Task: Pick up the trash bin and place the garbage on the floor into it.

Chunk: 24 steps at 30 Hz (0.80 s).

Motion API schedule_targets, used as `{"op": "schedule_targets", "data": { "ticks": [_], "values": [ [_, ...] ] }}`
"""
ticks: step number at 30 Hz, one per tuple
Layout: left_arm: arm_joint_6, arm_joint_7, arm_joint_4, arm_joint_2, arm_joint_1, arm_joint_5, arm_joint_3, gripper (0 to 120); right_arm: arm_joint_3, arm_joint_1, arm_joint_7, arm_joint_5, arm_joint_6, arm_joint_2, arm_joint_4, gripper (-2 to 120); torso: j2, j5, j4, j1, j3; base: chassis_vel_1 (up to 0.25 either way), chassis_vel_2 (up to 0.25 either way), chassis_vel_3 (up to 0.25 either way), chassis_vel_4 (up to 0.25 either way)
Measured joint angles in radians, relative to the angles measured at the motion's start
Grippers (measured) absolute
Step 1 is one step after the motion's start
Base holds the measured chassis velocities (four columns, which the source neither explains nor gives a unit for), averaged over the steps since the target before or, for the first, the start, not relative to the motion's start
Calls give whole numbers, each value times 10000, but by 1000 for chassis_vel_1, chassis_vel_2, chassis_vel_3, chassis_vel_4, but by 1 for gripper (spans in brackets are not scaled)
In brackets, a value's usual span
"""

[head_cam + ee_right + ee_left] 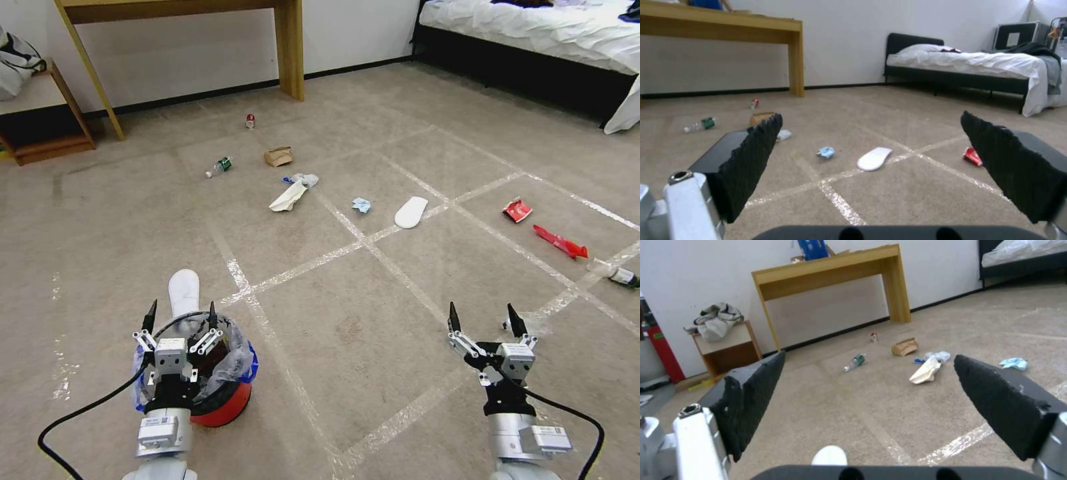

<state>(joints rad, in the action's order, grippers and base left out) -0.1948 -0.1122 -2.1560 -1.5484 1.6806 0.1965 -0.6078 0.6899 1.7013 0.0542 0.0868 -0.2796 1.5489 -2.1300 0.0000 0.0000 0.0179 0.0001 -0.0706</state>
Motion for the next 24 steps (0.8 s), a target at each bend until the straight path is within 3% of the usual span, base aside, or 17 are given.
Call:
{"op": "schedule_targets", "data": {
  "ticks": [15,18,20,24],
  "values": [
    [150,-21,36,54,22,-168,-22,100,31,-58,4,47,-49,-102,155,100,0,0,0,0,0,0,0,0,0],
    [506,-58,-33,198,16,-544,-138,100,12,-45,4,40,-45,-102,156,100,0,-1,0,0,0,0,0,0,0],
    [1124,-71,-105,517,-29,-1095,-395,100,-8,-32,7,37,-33,-102,156,100,0,-1,0,0,0,0,0,0,0],
    [1692,-109,-137,933,-81,-1637,-638,100,-8,-42,7,69,-8,-141,156,100,0,-2,0,0,0,0,0,0,0]
  ]
}}
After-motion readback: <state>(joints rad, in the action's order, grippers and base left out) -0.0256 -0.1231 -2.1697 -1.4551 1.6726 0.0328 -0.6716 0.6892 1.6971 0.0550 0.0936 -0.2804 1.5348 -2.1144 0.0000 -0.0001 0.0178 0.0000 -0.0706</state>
